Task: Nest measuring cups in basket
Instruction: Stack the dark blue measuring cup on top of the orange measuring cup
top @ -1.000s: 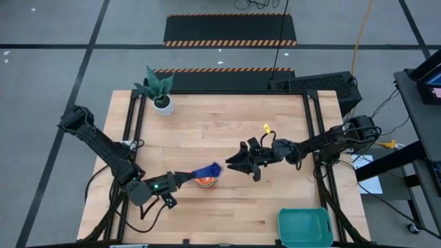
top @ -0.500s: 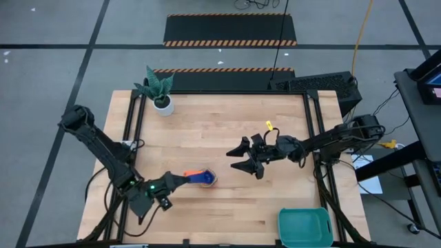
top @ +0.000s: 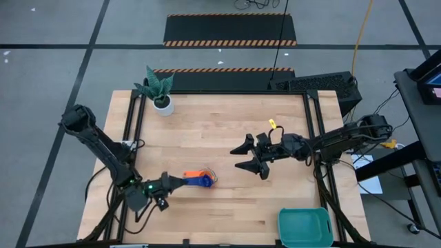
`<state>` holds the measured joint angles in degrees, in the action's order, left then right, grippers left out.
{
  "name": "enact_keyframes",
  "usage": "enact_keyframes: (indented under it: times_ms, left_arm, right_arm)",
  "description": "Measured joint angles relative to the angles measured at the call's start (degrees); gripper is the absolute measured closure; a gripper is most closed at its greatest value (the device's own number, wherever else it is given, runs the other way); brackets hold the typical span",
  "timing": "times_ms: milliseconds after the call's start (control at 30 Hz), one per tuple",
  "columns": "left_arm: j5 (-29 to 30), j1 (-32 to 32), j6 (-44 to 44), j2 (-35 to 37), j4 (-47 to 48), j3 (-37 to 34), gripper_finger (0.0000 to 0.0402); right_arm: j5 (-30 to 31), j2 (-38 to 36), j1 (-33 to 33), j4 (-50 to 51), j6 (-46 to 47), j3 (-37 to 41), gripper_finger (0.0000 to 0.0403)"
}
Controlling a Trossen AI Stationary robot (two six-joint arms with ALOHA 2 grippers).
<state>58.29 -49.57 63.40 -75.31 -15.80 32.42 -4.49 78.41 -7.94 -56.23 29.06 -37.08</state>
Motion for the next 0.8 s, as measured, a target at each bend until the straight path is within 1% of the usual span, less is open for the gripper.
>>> enact_keyframes:
  times_ms: [167,200,300,367,467,567,667,800]
  left_arm:
    - [-0.43,1.57,0.73,0.4,-6.25,-4.61,0.0396]
    - [-1.15,2.07,1.02,0.65,-7.85,-5.3,0.0396]
    - [-6.08,3.39,2.89,1.25,-12.64,-7.12,0.039]
    - [-7.88,4.0,4.41,1.25,-16.17,-7.81,0.0388]
    - [-8.58,4.71,5.09,1.29,-15.46,-8.17,0.0392]
    - [-9.66,5.58,3.92,1.29,-14.13,-8.19,0.0393]
    - [-10.28,6.24,2.05,1.29,-13.77,-8.19,0.0381]
    - [-10.01,6.93,1.83,1.29,-13.59,-8.19,0.0362]
  right_arm:
    - [-0.02,0.05,0.0,0.46,-0.24,0.02,0.0121]
    - [-0.02,0.03,0.0,0.46,-0.24,0.02,0.0121]
    - [0.0,0.05,0.0,0.46,-0.24,0.02,0.0121]
    - [-0.02,0.03,0.0,0.71,-0.24,0.02,0.0121]
    - [-0.02,0.05,-0.02,1.42,-0.24,0.02,0.0122]
    - [-0.02,0.05,-0.02,1.42,-0.22,0.02,0.0122]
    - [-0.04,0.05,-0.02,1.44,-0.22,0.02,0.0122]
    - [-0.07,0.05,-0.07,1.7,-0.01,0.02,0.0122]
